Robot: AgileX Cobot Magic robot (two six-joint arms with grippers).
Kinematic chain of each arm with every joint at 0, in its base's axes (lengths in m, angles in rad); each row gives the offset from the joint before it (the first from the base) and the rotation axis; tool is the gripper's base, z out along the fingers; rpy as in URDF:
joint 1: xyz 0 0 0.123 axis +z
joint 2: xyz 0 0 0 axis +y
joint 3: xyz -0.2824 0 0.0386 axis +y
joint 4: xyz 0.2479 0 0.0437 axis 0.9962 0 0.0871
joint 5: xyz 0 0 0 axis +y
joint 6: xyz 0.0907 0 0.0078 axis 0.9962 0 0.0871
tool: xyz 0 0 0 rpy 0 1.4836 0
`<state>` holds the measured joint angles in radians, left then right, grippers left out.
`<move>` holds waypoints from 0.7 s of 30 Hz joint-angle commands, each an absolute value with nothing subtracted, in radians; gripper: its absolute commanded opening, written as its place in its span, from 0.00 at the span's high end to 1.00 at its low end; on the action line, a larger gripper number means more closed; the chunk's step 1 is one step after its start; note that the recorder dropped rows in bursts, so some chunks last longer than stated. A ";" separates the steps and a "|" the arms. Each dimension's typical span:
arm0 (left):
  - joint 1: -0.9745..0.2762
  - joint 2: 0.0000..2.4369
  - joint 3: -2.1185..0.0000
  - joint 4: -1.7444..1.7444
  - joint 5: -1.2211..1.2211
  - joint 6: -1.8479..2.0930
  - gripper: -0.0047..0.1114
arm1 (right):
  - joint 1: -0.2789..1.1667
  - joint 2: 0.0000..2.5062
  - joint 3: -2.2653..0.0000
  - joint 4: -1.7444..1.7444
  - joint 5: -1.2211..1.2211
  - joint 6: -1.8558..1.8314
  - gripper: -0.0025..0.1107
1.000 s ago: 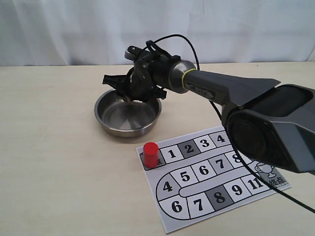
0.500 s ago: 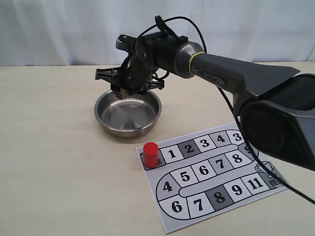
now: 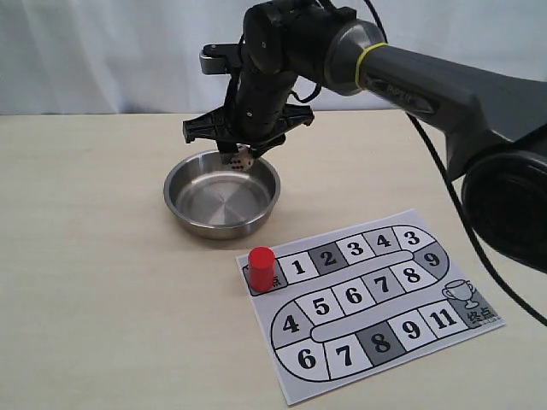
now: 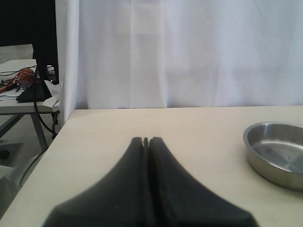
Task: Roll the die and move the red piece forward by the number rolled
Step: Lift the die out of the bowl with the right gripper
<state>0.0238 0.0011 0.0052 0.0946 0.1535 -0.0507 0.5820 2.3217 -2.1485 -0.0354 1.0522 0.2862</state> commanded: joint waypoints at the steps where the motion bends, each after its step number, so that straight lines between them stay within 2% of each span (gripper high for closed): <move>1: 0.024 0.000 0.000 0.093 0.144 -0.053 0.96 | 0.582 2.264 -2.073 -0.061 1.065 0.246 0.94; 10: 0.024 0.000 0.000 0.093 0.144 -0.053 0.96 | 0.516 2.087 -1.725 -0.076 0.926 0.220 0.94; 16: 0.024 0.000 0.000 0.093 0.144 -0.053 0.96 | 0.402 1.942 -1.469 -0.187 0.831 0.220 0.94; 21: 0.024 0.000 0.000 0.093 0.144 -0.053 0.96 | 0.276 1.859 -1.345 -0.271 0.815 0.244 0.94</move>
